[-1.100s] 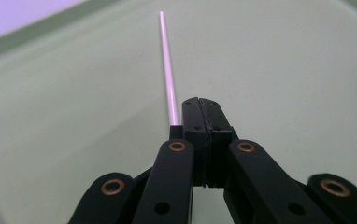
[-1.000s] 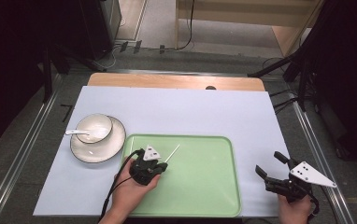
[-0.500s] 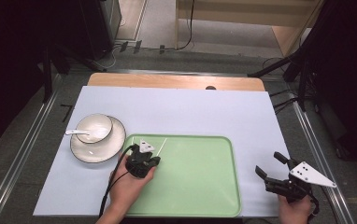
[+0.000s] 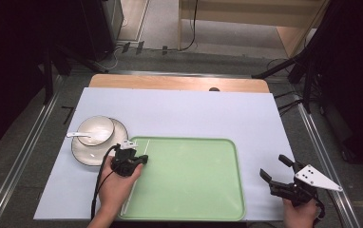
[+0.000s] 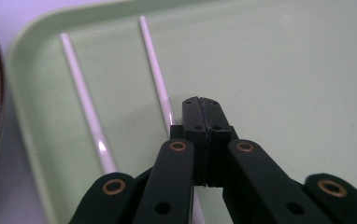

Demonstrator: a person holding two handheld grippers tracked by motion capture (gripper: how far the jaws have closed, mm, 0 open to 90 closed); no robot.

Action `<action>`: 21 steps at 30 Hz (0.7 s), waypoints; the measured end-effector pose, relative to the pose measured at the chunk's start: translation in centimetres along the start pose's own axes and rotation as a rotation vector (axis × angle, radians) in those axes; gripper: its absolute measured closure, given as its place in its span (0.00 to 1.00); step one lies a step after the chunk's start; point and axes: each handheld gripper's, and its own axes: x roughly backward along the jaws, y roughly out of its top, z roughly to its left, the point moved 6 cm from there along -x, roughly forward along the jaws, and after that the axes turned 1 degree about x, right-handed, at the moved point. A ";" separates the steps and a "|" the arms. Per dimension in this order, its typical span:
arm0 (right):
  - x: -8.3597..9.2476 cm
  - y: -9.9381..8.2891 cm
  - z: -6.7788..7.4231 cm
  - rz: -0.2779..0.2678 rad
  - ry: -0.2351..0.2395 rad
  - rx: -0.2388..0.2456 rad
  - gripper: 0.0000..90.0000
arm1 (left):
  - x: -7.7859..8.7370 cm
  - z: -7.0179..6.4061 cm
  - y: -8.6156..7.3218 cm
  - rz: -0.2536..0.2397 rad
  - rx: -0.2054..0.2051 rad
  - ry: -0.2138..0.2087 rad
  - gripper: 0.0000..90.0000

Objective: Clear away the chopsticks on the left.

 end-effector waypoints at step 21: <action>0.2 0.1 0.0 -0.003 -0.003 0.005 0.15 | 2.7 0.8 -0.4 -0.058 -0.033 0.020 1.00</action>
